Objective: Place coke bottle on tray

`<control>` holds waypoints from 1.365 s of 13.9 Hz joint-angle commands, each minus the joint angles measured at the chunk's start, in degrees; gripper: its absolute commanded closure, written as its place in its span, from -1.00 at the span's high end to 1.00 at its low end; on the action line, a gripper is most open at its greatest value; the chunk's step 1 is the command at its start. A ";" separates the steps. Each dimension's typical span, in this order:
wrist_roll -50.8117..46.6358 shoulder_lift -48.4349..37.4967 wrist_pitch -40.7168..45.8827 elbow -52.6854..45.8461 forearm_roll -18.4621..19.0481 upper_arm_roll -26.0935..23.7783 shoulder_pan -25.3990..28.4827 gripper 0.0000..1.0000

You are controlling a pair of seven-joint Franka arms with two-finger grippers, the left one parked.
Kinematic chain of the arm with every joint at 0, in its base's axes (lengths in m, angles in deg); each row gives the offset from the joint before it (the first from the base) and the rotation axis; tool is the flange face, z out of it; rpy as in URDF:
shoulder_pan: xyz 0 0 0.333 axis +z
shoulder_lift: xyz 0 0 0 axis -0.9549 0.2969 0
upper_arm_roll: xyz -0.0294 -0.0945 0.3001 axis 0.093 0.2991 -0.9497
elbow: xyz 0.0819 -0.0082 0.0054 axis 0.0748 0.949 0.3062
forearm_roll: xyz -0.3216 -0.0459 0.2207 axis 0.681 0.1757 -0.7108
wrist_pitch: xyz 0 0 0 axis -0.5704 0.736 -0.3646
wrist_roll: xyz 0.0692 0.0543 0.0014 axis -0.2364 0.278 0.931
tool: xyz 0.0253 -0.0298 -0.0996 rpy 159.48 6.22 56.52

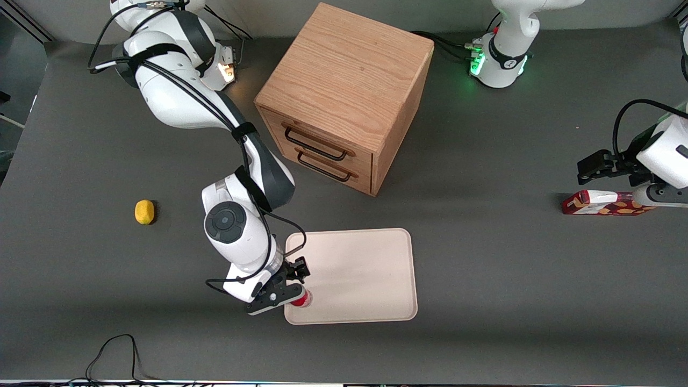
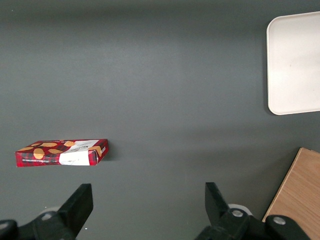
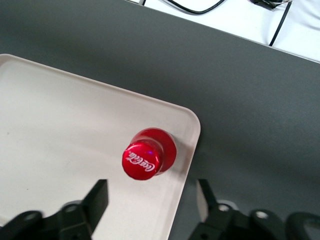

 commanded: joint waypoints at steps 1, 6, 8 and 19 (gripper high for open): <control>-0.37 -0.40 1.07 -0.96 1.21 -0.06 0.13 1.00; -0.98 -4.44 5.45 -0.26 1.30 0.47 0.31 1.00; -0.98 -8.38 10.27 1.50 0.86 0.82 -0.57 1.00; -2.57 -37.74 17.06 31.46 -7.57 4.83 -15.42 1.00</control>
